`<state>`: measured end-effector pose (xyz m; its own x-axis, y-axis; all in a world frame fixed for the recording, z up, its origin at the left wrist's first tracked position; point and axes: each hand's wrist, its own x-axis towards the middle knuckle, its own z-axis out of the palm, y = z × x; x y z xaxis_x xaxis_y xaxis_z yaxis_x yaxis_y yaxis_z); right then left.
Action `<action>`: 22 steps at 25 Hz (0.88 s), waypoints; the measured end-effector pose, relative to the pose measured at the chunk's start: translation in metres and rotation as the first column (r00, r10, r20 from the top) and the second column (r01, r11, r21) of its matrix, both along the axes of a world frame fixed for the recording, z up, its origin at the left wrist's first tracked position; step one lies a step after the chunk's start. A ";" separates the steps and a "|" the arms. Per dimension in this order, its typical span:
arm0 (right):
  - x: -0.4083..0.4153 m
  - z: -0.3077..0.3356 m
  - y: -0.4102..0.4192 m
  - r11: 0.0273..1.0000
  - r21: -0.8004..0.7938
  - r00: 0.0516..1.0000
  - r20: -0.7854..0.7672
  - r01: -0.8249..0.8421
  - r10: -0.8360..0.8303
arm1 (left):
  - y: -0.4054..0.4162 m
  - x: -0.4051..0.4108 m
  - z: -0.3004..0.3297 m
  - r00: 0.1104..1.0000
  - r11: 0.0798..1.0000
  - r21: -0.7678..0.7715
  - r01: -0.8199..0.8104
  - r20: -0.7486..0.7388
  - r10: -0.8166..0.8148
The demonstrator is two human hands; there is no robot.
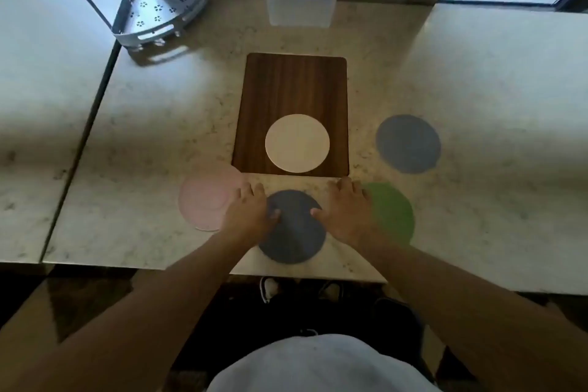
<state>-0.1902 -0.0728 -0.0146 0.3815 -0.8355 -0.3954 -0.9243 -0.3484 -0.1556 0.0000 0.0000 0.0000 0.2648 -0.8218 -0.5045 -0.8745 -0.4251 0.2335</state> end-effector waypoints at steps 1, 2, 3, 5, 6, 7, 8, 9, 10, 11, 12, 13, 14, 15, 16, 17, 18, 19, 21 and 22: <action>0.000 -0.001 0.005 1.000 0.004 1.000 -0.022 -0.003 0.003 | 0.004 -0.001 -0.002 1.000 1.000 0.021 -0.018 -0.008 0.018; 0.001 -0.001 0.009 1.000 0.010 1.000 -0.025 -0.005 0.006 | 0.007 0.000 -0.005 0.998 0.999 0.016 -0.044 -0.034 0.044; 0.000 -0.002 0.014 0.999 0.029 0.999 -0.027 -0.019 0.020 | 0.012 0.001 -0.008 0.997 0.998 0.013 -0.059 -0.054 0.060; -0.001 -0.001 0.022 0.995 0.097 1.000 -0.016 -0.017 0.018 | 0.020 0.003 -0.014 0.992 0.996 0.010 -0.090 -0.082 0.091; 0.000 0.000 0.025 0.993 0.117 1.000 0.004 -0.016 0.015 | 0.024 0.003 -0.017 0.990 0.994 -0.002 -0.105 -0.090 0.105; 0.002 0.001 0.028 0.993 0.118 1.000 0.019 -0.007 0.005 | 0.026 0.003 -0.019 0.989 0.993 -0.017 -0.120 -0.093 0.118; 0.004 0.001 0.030 0.993 0.116 0.999 0.033 0.004 -0.008 | 0.028 0.003 -0.020 0.985 0.990 -0.035 -0.139 -0.104 0.135; 0.005 0.000 0.034 0.995 0.104 0.999 0.042 0.008 -0.012 | 0.030 0.002 -0.022 0.983 0.987 -0.046 -0.155 -0.111 0.149; 0.007 -0.002 0.037 0.995 0.095 0.998 0.054 0.015 -0.020 | 0.032 0.000 -0.023 0.982 0.985 -0.062 -0.160 -0.114 0.152; 0.008 -0.004 0.040 0.995 0.094 0.997 0.072 0.034 -0.041 | 0.034 -0.002 -0.025 0.982 0.984 -0.078 -0.160 -0.115 0.150; 0.008 -0.007 0.043 0.993 0.100 0.993 0.095 0.065 -0.075 | 0.036 -0.004 -0.026 0.981 0.983 -0.093 -0.160 -0.123 0.148; 0.009 -0.009 0.044 0.988 0.107 0.986 0.119 0.108 -0.120 | 0.038 -0.005 -0.027 0.979 0.980 -0.106 -0.171 -0.135 0.156; 0.010 -0.011 0.045 0.981 0.113 0.974 0.144 0.157 -0.173 | 0.039 -0.007 -0.027 0.972 0.974 -0.112 -0.198 -0.150 0.181; 0.011 -0.012 0.045 0.971 0.118 0.959 0.168 0.209 -0.227 | 0.038 -0.008 -0.028 0.961 0.964 -0.109 -0.242 -0.165 0.222; 0.012 -0.014 0.046 0.957 0.123 0.939 0.197 0.263 -0.283 | 0.037 -0.008 -0.028 0.944 0.949 -0.102 -0.298 -0.179 0.277; 0.012 -0.015 0.048 0.941 0.128 0.915 0.223 0.314 -0.336 | 0.036 -0.009 -0.029 0.927 0.933 -0.097 -0.347 -0.186 0.325; 0.012 -0.016 0.049 0.923 0.139 0.889 0.249 0.359 -0.383 | 0.035 -0.010 -0.030 0.915 0.919 -0.101 -0.382 -0.180 0.361; 0.012 -0.017 0.051 0.905 0.161 0.862 0.277 0.393 -0.424 | 0.035 -0.011 -0.032 0.906 0.907 -0.106 -0.408 -0.171 0.388; 0.006 -0.020 0.051 0.865 0.232 0.797 0.340 0.444 -0.500 | 0.037 -0.013 -0.034 0.886 0.887 -0.101 -0.450 -0.177 0.429; 0.002 -0.020 0.050 0.844 0.266 0.757 0.375 0.466 -0.536 | 0.039 -0.017 -0.034 0.875 0.879 -0.096 -0.468 -0.194 0.445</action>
<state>-0.1886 -0.0226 -0.0347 0.0809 -0.8991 -0.4302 -0.7904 0.2051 -0.5773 -0.0166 0.0391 -0.0342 0.5518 -0.6924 -0.4649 -0.5362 -0.7215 0.4381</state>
